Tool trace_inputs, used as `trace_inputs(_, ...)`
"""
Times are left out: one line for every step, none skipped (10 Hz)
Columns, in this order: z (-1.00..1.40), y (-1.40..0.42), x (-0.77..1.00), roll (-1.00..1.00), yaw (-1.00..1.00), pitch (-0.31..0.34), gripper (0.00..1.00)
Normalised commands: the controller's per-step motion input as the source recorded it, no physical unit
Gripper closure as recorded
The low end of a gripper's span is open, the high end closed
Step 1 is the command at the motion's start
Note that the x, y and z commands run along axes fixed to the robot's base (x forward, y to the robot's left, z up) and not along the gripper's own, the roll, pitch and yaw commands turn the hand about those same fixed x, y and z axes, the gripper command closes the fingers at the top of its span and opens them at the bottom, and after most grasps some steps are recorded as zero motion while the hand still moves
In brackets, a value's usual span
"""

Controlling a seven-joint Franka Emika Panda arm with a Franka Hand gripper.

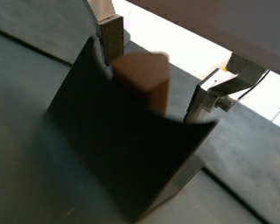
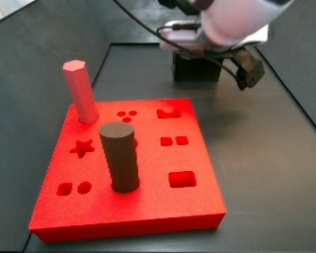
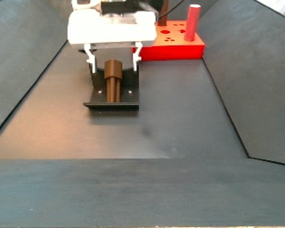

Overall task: Pick up the 3 prong object. Move up. Rotate the 3 prong object. Place the 3 prong object on the fixture. Regrasp the 3 prong object. Move to above the board. Insert the 3 prong object.
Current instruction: Regrasp the 3 prong object, then move to above the board.

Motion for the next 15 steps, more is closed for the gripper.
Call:
trace_inputs(-0.30, 0.00, 0.08, 0.06, 0.02, 0.046, 0.00)
trace_inputs(-0.21, -0.02, 0.04, 0.06, 0.03, 0.055, 0.00)
trace_inputs(-0.19, -0.03, 0.03, 0.06, 0.04, 0.047, 0.00)
trace_inputs(-0.19, -0.03, 0.03, 0.06, 0.04, 0.046, 0.00)
trace_inputs(-0.19, -0.03, 0.03, 0.06, 0.05, 0.046, 0.00)
trace_inputs(0.00, 0.00, 0.00, 0.00, 0.00, 0.000, 1.00)
trace_inputs(1.00, -0.04, 0.03, -0.17, 0.17, 0.260, 1.00)
trace_inputs(1.00, -0.04, 0.03, -0.17, 0.16, 0.260, 1.00)
trace_inputs(1.00, -0.04, 0.03, -0.14, 0.19, 0.222, 1.00)
trace_inputs(1.00, -0.04, 0.03, -0.10, 0.21, 0.169, 1.00)
trace_inputs(1.00, -0.04, 0.03, -0.06, 0.21, 0.125, 1.00)
trace_inputs(1.00, -0.04, 0.03, -0.03, 0.20, 0.074, 1.00)
trace_inputs(1.00, -0.04, 0.03, -0.03, 0.18, 0.049, 1.00)
trace_inputs(1.00, -0.04, 0.03, -0.02, 0.16, 0.034, 1.00)
trace_inputs(1.00, -0.04, 0.03, -0.02, 0.13, 0.018, 1.00)
